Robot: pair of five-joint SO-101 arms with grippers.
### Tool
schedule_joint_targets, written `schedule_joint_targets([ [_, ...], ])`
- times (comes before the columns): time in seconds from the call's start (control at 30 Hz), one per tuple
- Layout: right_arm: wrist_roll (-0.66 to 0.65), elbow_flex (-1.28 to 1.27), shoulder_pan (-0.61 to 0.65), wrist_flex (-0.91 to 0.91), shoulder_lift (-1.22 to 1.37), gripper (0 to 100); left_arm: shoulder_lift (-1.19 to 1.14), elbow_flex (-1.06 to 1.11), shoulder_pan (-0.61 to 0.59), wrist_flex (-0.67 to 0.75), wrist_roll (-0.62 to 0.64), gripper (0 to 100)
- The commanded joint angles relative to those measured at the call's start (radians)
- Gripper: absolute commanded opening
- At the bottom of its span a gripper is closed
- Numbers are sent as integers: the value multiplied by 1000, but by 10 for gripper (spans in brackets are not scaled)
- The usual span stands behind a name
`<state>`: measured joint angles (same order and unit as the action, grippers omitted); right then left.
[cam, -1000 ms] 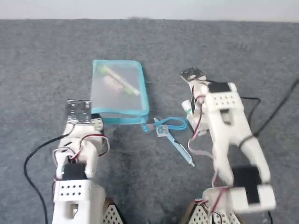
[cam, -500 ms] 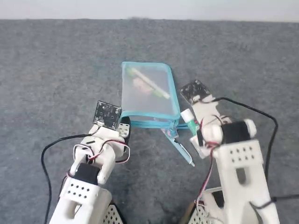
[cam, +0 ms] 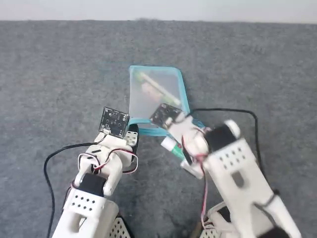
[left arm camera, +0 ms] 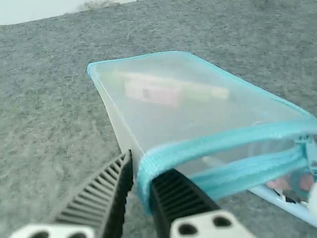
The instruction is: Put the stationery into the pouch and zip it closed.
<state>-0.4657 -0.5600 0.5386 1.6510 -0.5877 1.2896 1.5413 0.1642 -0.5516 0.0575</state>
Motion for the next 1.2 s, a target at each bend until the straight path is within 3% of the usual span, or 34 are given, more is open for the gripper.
schedule_joint_targets([
  [0.0,31,160,7,8,166,6,-3,-44,14,23,15,12],
  [0.4,213,770,12,130,751,7,-3,-41,15,23,12,12],
  [0.6,285,1026,27,143,898,7,-3,-27,60,25,11,12],
  [0.83,287,1048,148,124,908,18,-3,-27,55,26,9,12],
  [1.03,287,1048,176,56,908,179,-3,-25,49,26,9,12],
  [1.17,287,1048,177,45,906,236,-3,-25,32,26,9,12],
])
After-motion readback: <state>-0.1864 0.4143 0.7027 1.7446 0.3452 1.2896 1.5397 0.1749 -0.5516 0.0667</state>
